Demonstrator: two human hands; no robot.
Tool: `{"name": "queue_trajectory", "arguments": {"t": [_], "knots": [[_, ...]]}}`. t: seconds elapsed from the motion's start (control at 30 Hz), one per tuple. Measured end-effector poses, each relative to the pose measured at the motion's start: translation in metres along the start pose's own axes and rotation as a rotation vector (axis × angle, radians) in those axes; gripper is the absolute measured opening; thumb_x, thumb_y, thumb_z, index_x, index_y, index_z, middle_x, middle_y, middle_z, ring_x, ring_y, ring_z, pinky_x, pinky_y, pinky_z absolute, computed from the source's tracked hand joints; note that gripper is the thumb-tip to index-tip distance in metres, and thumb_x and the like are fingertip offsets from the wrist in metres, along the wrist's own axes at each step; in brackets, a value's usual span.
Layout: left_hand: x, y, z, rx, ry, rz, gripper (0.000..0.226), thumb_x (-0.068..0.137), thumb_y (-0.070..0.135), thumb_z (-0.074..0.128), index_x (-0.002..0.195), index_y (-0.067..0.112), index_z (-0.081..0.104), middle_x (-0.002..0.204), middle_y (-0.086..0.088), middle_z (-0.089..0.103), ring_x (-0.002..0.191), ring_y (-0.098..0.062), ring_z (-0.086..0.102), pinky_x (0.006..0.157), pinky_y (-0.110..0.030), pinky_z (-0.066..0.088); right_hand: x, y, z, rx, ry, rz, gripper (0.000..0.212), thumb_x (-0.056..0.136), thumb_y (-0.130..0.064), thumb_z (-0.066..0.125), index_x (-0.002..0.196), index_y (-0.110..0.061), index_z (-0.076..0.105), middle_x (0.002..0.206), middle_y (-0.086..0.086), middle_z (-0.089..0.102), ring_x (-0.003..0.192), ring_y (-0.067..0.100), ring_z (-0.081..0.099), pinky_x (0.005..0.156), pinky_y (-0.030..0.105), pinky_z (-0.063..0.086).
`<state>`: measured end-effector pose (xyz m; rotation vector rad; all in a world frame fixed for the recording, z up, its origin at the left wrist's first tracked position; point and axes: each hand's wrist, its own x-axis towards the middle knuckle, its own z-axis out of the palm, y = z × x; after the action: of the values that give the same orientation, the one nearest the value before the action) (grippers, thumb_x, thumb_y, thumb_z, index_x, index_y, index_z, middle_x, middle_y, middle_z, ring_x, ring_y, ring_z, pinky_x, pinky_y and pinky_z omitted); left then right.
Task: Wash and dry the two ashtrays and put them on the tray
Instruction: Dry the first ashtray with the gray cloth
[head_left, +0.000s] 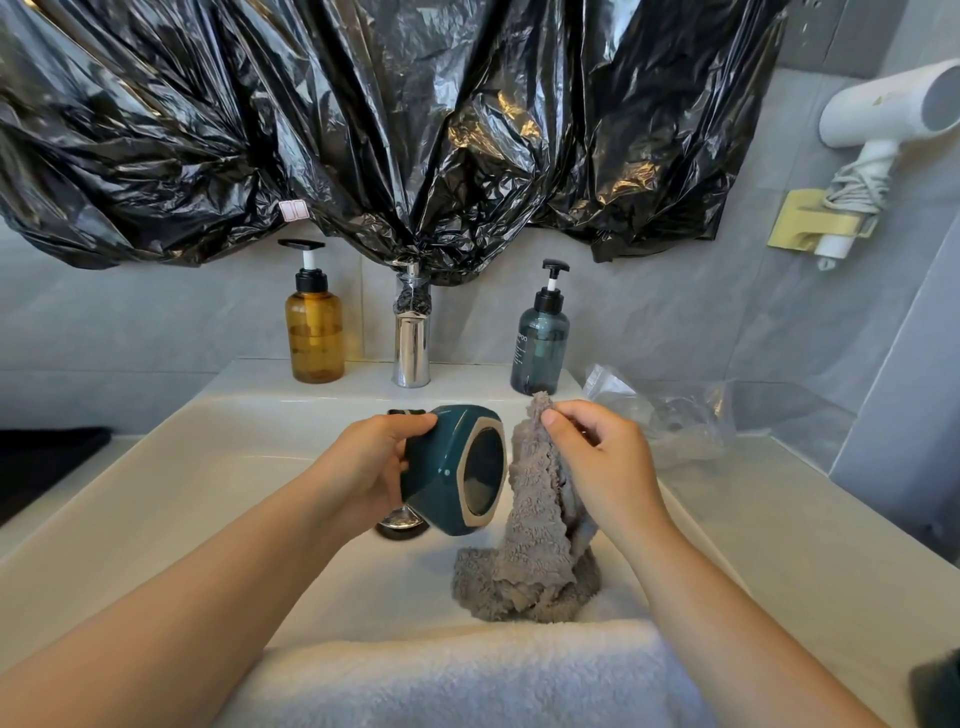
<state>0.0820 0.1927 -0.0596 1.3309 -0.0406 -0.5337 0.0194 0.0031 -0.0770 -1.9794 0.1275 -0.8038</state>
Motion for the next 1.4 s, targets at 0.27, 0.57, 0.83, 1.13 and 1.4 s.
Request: {"name": "queue_trajectory", "arguments": {"t": [0.27, 0.57, 0.83, 1.13, 1.4], "knots": [[0.001, -0.001, -0.001, -0.024, -0.004, -0.022, 0.032, 0.094, 0.026, 0.056, 0.121, 0.011, 0.053, 0.119, -0.015, 0.063, 0.108, -0.032, 0.061, 0.082, -0.044, 0.053, 0.003, 0.004, -0.004, 0.024, 0.094, 0.133, 0.008, 0.085, -0.023, 0.072, 0.092, -0.021, 0.068, 0.086, -0.007, 0.069, 0.083, 0.006, 0.064, 0.065, 0.014, 0.043], [0.001, 0.000, 0.000, 0.034, 0.010, -0.001, 0.036, 0.096, 0.027, 0.052, 0.127, 0.009, 0.048, 0.121, -0.019, 0.060, 0.110, -0.035, 0.059, 0.089, -0.051, 0.050, 0.000, -0.007, -0.002, 0.229, -0.041, 0.124, 0.015, 0.083, -0.011, 0.073, 0.094, -0.021, 0.071, 0.093, -0.004, 0.073, 0.086, 0.003, 0.066, 0.074, 0.010, 0.049], [-0.002, -0.001, 0.005, 0.119, 0.000, 0.100, 0.035, 0.097, 0.028, 0.052, 0.120, 0.002, 0.054, 0.108, -0.021, 0.062, 0.093, -0.032, 0.060, 0.075, -0.042, 0.053, 0.002, -0.018, 0.007, 0.384, -0.027, 0.154, 0.014, 0.083, -0.011, 0.073, 0.094, -0.020, 0.073, 0.092, -0.001, 0.075, 0.089, 0.010, 0.069, 0.079, 0.020, 0.053], [-0.006, -0.002, 0.011, 0.101, -0.081, 0.194, 0.026, 0.097, 0.026, 0.050, 0.107, 0.004, 0.058, 0.098, -0.016, 0.065, 0.089, -0.027, 0.060, 0.083, -0.039, 0.049, -0.007, -0.028, 0.015, 0.387, -0.094, -0.016, 0.020, 0.082, -0.008, 0.073, 0.094, -0.023, 0.073, 0.093, -0.005, 0.075, 0.090, 0.009, 0.070, 0.079, 0.021, 0.055], [-0.010, -0.002, 0.009, 0.142, -0.168, 0.237, 0.022, 0.097, 0.025, 0.048, 0.104, 0.008, 0.061, 0.096, -0.014, 0.068, 0.090, -0.028, 0.061, 0.085, -0.042, 0.048, -0.006, -0.028, 0.019, 0.261, -0.063, -0.141, 0.018, 0.084, -0.013, 0.072, 0.097, -0.025, 0.075, 0.098, -0.012, 0.073, 0.098, 0.000, 0.065, 0.081, 0.012, 0.050]]}}
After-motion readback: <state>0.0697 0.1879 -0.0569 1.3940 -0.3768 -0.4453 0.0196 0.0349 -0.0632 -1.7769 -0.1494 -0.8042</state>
